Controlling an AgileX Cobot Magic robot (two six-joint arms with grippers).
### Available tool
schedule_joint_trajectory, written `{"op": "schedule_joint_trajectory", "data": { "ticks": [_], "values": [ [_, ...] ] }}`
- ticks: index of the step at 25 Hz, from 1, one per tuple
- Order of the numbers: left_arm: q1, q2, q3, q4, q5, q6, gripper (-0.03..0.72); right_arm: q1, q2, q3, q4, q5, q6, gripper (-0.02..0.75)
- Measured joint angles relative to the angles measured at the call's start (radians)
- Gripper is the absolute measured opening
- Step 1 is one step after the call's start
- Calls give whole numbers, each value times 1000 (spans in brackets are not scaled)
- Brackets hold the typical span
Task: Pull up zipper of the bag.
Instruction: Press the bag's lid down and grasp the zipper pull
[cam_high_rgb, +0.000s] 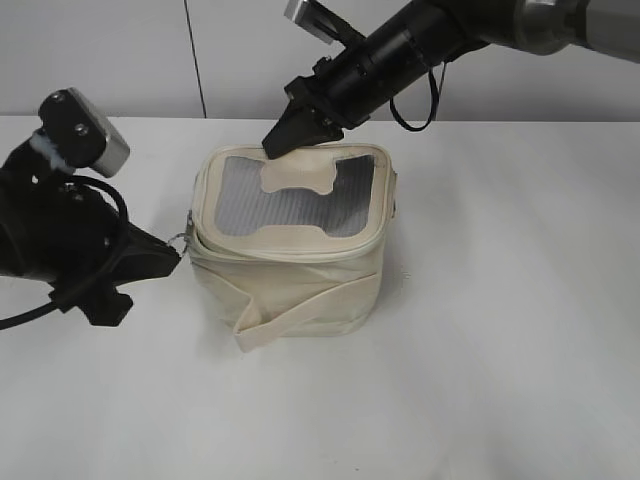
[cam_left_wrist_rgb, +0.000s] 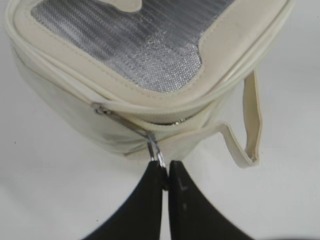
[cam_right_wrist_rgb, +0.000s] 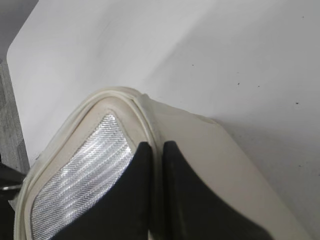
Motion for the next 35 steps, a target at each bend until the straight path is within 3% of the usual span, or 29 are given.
{"op": "schedule_joint_trajectory", "data": {
  "ticks": [4,10,12,18,21,25,27,29,32,35],
  "values": [
    [0,-60,0,137,71,-100,11,0,0,0,1,0,2,40],
    [-38,-62,1,126,129,-117,12,0,0,0,5,0,9,40],
    [-92,-48,1,90,99,-117,12,0,1,0,7,0,9,40],
    [-347,79,-44,-35,-69,-106,19,0,3,0,9,10,9,40],
    [-399,110,-70,-50,-102,-106,22,0,3,0,9,20,9,40],
    [-387,111,-71,-50,-94,-145,26,0,3,0,8,21,9,40],
    [-368,108,-71,-33,-55,-188,62,1,3,0,8,21,9,49],
    [-344,92,-71,-16,7,-214,164,0,2,-3,7,21,10,118],
    [-286,40,-71,15,95,-269,332,-12,-10,-13,-18,26,20,283],
    [-199,-21,-71,81,151,-357,386,-45,-34,-14,-62,42,57,358]
  ]
}}
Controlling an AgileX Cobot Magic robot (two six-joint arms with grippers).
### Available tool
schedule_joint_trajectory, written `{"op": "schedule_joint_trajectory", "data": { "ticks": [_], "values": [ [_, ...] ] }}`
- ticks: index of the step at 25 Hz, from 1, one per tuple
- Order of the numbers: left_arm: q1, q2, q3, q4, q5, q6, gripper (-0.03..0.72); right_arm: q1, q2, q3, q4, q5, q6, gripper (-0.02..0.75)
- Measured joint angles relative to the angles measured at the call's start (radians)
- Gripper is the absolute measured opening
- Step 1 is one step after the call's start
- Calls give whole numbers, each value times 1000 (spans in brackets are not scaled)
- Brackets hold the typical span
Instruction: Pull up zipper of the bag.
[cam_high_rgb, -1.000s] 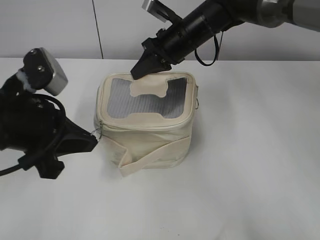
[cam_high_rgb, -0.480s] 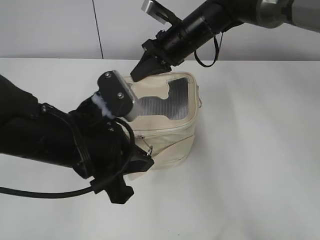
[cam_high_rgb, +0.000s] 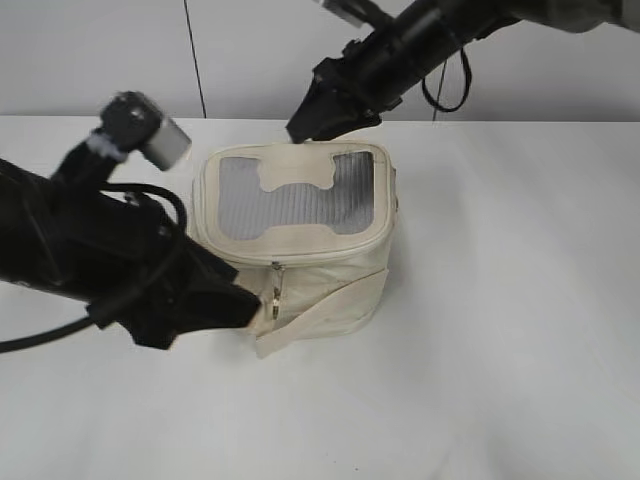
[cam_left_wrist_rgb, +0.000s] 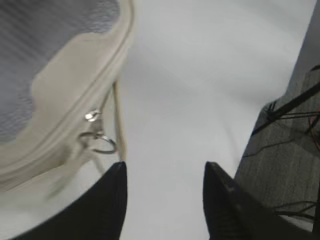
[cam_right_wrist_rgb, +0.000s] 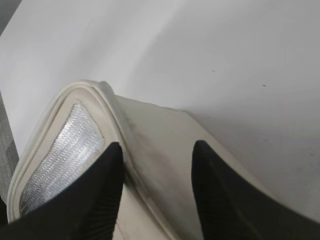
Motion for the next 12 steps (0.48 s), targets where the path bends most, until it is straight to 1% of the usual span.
{"op": "schedule_joint_trajectory", "data": {
  "ticks": [1,4,6,7,8,10,12],
  "values": [
    [33,-16,-3,23,26,-13,387,-14,-10,0,-13,9,10,364],
    [164,-26,-44,69,110,-27,387,-78,-39,0,-26,52,46,365],
    [234,-11,-110,85,133,-30,387,-124,-65,11,-35,77,63,357],
    [264,7,-164,90,144,-31,387,-150,-82,31,-37,78,68,350],
    [286,37,-231,92,166,-33,387,-170,-108,73,-37,78,69,342],
    [303,120,-373,91,220,-33,387,-214,-174,217,-29,43,42,327],
    [299,244,-533,89,293,-33,387,-238,-272,409,11,-75,-41,321]
  ]
}}
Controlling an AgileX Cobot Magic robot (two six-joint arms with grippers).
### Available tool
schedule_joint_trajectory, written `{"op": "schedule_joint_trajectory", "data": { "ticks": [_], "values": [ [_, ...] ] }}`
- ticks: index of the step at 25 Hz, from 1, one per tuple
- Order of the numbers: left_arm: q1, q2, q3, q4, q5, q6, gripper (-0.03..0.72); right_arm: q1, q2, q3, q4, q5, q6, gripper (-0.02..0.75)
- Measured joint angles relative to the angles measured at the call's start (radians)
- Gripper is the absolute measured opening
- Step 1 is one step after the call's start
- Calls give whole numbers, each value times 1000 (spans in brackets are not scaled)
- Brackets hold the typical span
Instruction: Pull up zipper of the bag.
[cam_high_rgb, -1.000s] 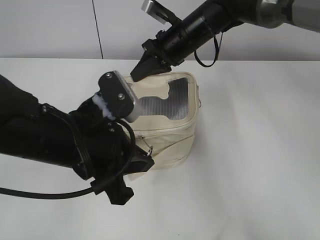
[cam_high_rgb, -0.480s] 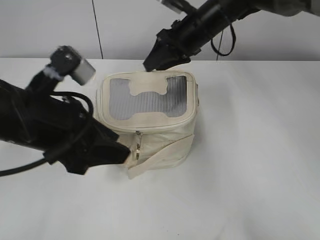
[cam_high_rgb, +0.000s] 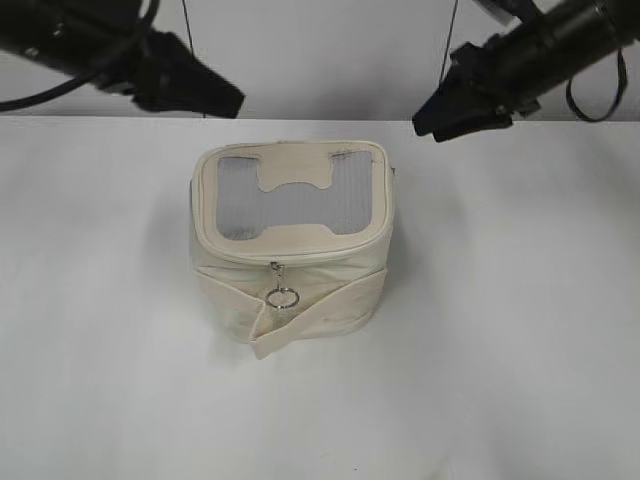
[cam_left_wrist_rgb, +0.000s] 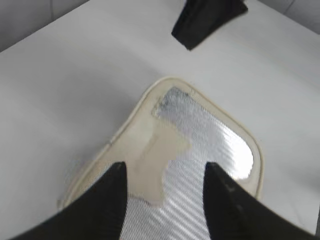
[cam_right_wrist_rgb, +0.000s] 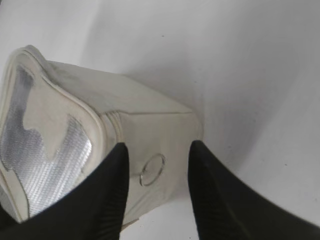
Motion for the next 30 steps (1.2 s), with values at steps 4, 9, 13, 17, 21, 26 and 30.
{"op": "schedule_joint_trajectory", "data": {
  "ticks": [4,9,13,17,21,26,30],
  "values": [
    [-34,243,-286,2,100,-2,394,1,-195,426,237,-255,-365,319],
    [-81,451,-555,2,223,-40,406,7,-251,721,702,-331,-911,416],
    [-112,547,-652,26,278,-63,407,7,-251,788,801,-370,-1065,478],
    [-146,588,-665,80,278,-70,407,7,-251,790,841,-384,-1109,485],
    [-155,593,-668,104,224,-76,406,7,-251,790,848,-387,-1121,485],
    [-156,603,-670,178,220,-107,352,7,-251,790,862,-387,-1135,485],
    [-157,603,-671,191,214,-121,333,7,-250,790,866,-388,-1136,486]
  ]
}}
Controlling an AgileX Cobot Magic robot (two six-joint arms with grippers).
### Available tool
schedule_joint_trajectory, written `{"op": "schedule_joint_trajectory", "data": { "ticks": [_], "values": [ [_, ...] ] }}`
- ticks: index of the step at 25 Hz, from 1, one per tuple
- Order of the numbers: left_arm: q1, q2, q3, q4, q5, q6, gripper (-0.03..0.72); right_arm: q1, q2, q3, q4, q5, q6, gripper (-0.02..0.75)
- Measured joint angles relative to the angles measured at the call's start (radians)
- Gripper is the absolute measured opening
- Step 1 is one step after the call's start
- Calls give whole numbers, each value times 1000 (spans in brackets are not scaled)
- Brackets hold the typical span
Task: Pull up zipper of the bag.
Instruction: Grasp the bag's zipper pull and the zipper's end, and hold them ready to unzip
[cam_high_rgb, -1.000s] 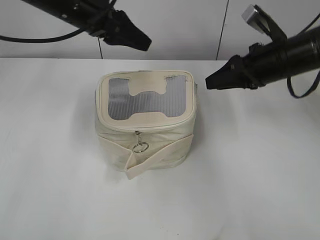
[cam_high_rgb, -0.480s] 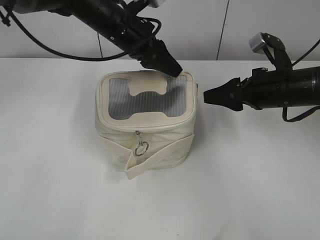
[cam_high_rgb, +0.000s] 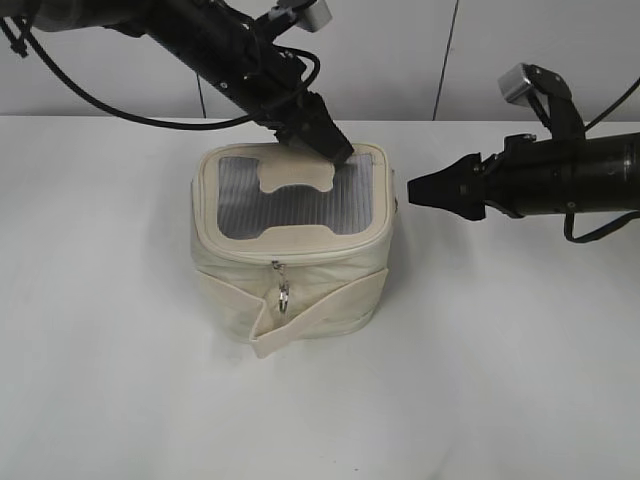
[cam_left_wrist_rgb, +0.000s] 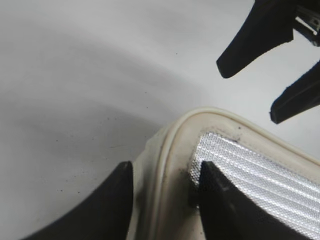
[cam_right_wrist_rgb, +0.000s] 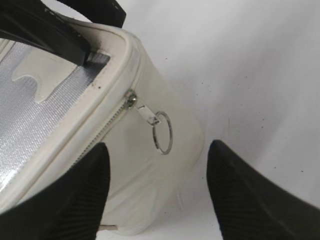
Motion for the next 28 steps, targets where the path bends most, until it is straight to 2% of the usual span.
{"op": "schedule_joint_trajectory", "data": {
  "ticks": [2,5,7,18,28],
  "values": [
    [-1,0,0,0,0,-1,281,0,12,0,1,-1,0,486],
    [-1,0,0,8,-2,-3,99,0,46,0,2,-1,-10,486],
    [-1,0,0,11,-2,-6,58,0,69,0,3,-1,-37,484],
    [-2,0,0,14,-5,-11,50,57,87,2,91,-17,-268,472],
    [-2,0,0,17,-6,-12,50,86,152,-73,97,-58,-288,469]
  ]
}}
